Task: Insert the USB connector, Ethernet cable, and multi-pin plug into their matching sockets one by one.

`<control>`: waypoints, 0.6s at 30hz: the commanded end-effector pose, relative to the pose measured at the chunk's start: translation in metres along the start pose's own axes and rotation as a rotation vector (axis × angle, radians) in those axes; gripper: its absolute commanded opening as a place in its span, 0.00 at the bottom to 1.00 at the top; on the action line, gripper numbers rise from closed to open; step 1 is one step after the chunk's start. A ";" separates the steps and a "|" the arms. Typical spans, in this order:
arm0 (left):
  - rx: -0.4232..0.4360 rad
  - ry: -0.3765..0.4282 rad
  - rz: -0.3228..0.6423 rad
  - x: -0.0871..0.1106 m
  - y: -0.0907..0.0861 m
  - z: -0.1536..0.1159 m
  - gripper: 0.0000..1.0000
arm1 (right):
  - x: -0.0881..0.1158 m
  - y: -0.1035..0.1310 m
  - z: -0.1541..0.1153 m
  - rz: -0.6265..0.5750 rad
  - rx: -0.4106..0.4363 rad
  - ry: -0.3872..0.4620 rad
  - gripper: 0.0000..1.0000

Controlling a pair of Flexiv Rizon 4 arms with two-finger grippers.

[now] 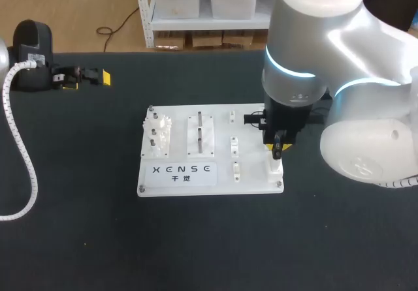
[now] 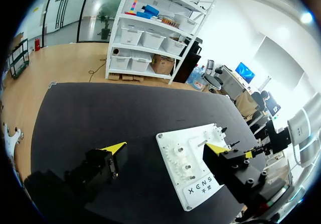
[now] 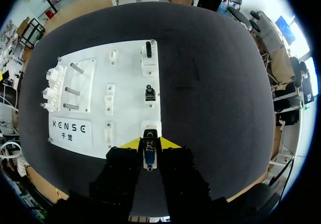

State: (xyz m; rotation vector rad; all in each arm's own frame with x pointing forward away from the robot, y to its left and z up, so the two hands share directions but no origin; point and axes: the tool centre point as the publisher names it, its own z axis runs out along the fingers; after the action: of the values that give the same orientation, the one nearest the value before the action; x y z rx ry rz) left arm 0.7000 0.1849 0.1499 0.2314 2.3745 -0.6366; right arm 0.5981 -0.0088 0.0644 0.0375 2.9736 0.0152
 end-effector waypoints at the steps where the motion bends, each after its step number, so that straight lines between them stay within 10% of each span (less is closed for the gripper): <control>1: 0.000 0.000 0.000 0.000 0.000 0.000 1.00 | 0.004 -0.001 0.002 0.001 0.009 -0.010 0.00; 18: 0.000 0.000 0.000 0.000 0.000 0.000 1.00 | 0.010 -0.003 0.007 0.017 0.022 -0.027 0.00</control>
State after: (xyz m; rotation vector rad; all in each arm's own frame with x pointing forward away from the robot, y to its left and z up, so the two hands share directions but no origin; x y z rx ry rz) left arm 0.7000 0.1849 0.1499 0.2314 2.3745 -0.6366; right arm 0.5939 -0.0093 0.0610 0.0624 2.9555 -0.0182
